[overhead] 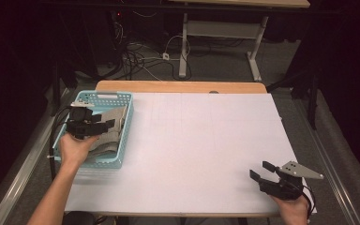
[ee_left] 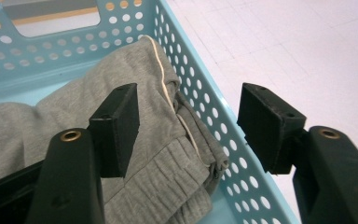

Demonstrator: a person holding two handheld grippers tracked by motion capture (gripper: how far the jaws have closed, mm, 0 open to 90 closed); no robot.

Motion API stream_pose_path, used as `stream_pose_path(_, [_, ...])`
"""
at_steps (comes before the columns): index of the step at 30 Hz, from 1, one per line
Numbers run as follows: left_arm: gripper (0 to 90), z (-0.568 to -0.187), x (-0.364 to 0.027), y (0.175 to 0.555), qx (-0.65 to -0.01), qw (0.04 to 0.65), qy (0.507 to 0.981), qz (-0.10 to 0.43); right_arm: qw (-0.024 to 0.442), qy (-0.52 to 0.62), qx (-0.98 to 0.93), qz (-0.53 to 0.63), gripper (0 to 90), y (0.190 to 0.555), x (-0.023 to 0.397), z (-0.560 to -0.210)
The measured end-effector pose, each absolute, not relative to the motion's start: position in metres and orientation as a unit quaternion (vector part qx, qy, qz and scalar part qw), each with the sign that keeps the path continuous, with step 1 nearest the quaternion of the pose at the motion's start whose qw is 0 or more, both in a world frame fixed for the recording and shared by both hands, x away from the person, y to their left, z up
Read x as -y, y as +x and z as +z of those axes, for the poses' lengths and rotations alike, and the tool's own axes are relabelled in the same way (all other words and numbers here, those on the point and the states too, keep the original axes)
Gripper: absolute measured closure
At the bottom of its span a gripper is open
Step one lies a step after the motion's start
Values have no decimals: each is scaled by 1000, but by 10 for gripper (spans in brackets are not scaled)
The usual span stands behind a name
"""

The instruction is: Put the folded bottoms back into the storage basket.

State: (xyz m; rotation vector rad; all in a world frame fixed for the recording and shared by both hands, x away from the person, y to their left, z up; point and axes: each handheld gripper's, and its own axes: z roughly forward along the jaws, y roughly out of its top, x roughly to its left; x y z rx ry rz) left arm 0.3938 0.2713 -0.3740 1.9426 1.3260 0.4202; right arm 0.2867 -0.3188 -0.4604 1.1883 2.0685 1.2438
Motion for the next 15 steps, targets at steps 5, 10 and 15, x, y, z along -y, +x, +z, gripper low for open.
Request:
stream_pose_path(5, [355, -372, -268, 388, -507, 367, 761, 169, 224, 430, -749, 451, 350, 287, 319, -460])
stream_pose_path(10, [348, -369, -266, 384, -503, 367, 763, 175, 223, 430, -750, 450, 350, 286, 318, -460])
stream_pose_path(15, [343, -368, -266, 380, -501, 366, 764, 177, 223, 431, -750, 450, 350, 286, 319, -460])
